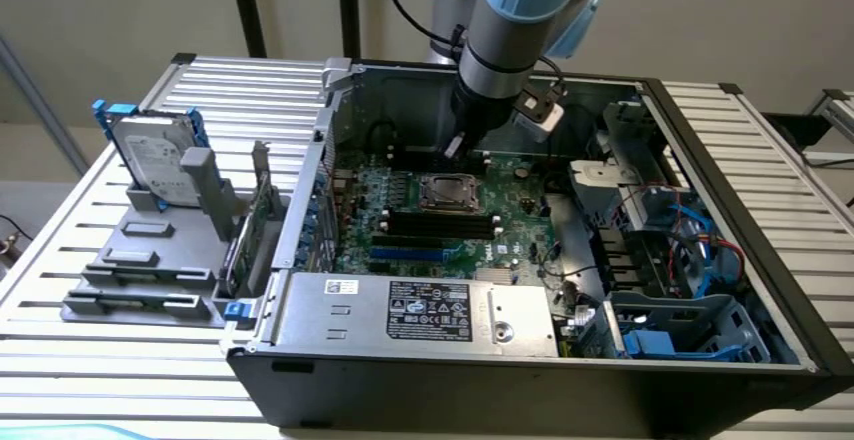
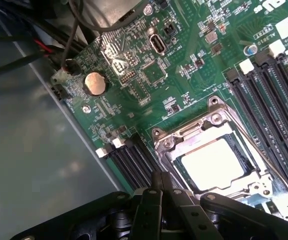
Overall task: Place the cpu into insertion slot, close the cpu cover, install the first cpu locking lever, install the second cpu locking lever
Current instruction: 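Install the first cpu locking lever, then install the second cpu locking lever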
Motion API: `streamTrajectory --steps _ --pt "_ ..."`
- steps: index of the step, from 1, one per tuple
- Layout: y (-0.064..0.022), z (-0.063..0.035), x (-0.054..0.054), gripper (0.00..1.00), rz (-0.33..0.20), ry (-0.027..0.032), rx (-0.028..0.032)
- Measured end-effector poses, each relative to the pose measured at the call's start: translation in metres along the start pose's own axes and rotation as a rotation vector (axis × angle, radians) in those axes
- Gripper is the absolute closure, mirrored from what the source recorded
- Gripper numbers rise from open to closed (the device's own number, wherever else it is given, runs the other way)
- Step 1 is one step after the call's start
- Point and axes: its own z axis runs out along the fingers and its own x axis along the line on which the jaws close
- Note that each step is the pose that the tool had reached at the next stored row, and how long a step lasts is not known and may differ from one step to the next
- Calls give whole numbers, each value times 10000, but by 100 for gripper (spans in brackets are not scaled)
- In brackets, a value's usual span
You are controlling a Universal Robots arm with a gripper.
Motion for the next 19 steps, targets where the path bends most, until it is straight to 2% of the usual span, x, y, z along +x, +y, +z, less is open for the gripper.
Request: streamTrajectory --steps 19 --pt "1 -9 -5 89 -10 7 9"
